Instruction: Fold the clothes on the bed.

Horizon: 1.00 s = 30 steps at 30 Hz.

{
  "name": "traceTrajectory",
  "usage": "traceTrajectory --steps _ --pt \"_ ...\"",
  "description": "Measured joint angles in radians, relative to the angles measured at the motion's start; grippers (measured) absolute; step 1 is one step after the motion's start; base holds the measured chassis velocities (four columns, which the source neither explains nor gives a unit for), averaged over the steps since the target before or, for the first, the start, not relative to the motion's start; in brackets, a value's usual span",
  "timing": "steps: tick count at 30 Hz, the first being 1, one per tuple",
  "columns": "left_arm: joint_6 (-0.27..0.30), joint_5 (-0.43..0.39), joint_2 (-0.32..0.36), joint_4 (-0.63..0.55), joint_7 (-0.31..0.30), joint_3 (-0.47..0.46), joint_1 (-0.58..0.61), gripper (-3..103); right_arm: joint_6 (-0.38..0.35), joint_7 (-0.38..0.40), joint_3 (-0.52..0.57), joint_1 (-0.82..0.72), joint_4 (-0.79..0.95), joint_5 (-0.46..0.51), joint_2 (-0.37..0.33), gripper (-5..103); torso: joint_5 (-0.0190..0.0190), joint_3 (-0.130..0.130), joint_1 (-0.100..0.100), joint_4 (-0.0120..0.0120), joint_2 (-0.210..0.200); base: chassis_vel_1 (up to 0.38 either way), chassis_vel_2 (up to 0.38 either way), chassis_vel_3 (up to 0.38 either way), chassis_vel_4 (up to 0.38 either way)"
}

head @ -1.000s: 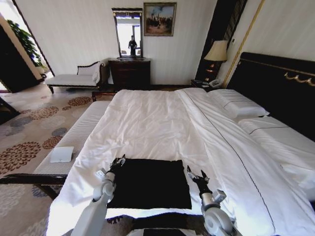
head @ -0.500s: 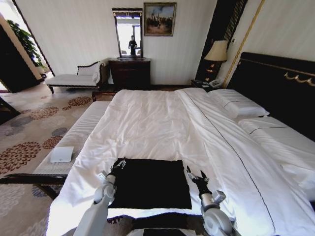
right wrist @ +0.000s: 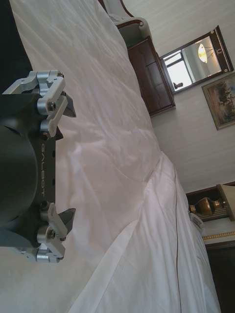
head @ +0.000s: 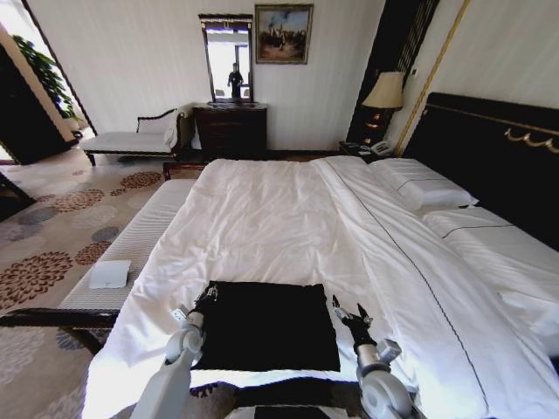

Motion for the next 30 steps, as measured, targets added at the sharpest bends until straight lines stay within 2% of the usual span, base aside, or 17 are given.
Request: traceTrajectory --steps 1,3,5,10,14,16,19,20,21,24,25,28,30 --pt "-0.001 -0.001 0.001 0.0 0.0 -0.001 0.0 8 0.0 0.002 0.0 0.001 -0.001 0.0 0.0 100 0.0 0.0 0.0 0.0 0.0 0.0 0.0 0.0 0.0" --pt "-0.001 -0.001 0.001 0.0 0.0 -0.001 -0.001 8 0.0 0.004 0.0 0.002 -0.002 0.0 -0.001 100 0.0 0.0 0.0 0.0 0.0 0.0 0.0 0.0 0.0" --pt "-0.003 -0.002 0.001 -0.001 -0.001 -0.002 -0.001 2 0.0 0.009 0.0 0.006 -0.007 0.0 -0.001 100 0.0 0.0 0.0 -0.0001 0.0 0.0 0.0 0.0 0.0" --pt "-0.003 -0.008 0.006 -0.018 -0.001 -0.007 0.003 0 -0.001 -0.012 0.008 0.044 -0.03 0.038 -0.009 100 0.0 0.0 0.0 -0.0002 0.0 0.0 0.0 0.0 0.0" --pt "-0.003 -0.018 0.015 -0.034 -0.001 -0.018 0.008 0 -0.03 -0.119 0.008 0.117 -0.091 0.141 -0.037 100 0.0 0.0 0.0 -0.0001 0.0 0.0 0.0 0.0 0.0" --pt "-0.003 -0.02 0.017 -0.037 -0.001 -0.021 0.009 0 -0.038 -0.148 0.006 0.133 -0.107 0.169 -0.042 100 0.0 0.0 0.0 0.0 0.0 0.0 0.0 0.0 0.0" --pt "-0.004 -0.024 0.023 -0.045 -0.001 -0.028 0.02 0 -0.066 -0.296 -0.008 0.209 -0.212 0.264 -0.056 100 0.0001 0.0 0.0 0.0001 0.0 0.0 0.0 0.0 0.0" --pt "-0.004 -0.024 0.023 -0.045 -0.001 -0.028 0.02 0 -0.066 -0.296 -0.008 0.209 -0.212 0.264 -0.056 100 0.0001 0.0 0.0 0.0001 0.0 0.0 0.0 0.0 0.0" --pt "-0.004 -0.024 0.023 -0.046 -0.002 -0.029 0.023 0 -0.069 -0.329 -0.012 0.225 -0.24 0.276 -0.056 100 0.0 0.0 0.0 0.0001 0.0 0.0 0.0 0.0 0.0" --pt "-0.007 -0.016 0.017 -0.058 -0.002 -0.029 0.04 0 -0.085 -0.469 -0.028 0.283 -0.351 0.332 -0.054 100 0.0002 0.0 0.0 0.0001 0.0 0.0 0.0 0.0 0.0" --pt "-0.007 -0.016 0.017 -0.058 -0.002 -0.029 0.04 0 -0.085 -0.469 -0.028 0.283 -0.351 0.332 -0.054 100 0.0002 0.0 0.0 0.0001 0.0 0.0 0.0 0.0 0.0" --pt "-0.009 -0.008 0.01 -0.066 -0.003 -0.028 0.05 0 -0.093 -0.552 -0.043 0.321 -0.43 0.346 -0.044 100 0.0002 0.0 0.0 0.0001 0.0 0.0 0.0 0.0 0.0" --pt "-0.009 -0.007 0.007 -0.071 -0.003 -0.029 0.054 0 -0.099 -0.57 -0.05 0.345 -0.469 0.347 -0.031 100 0.0001 0.0 0.0 0.0 0.0 0.0 0.0 0.0 0.0"
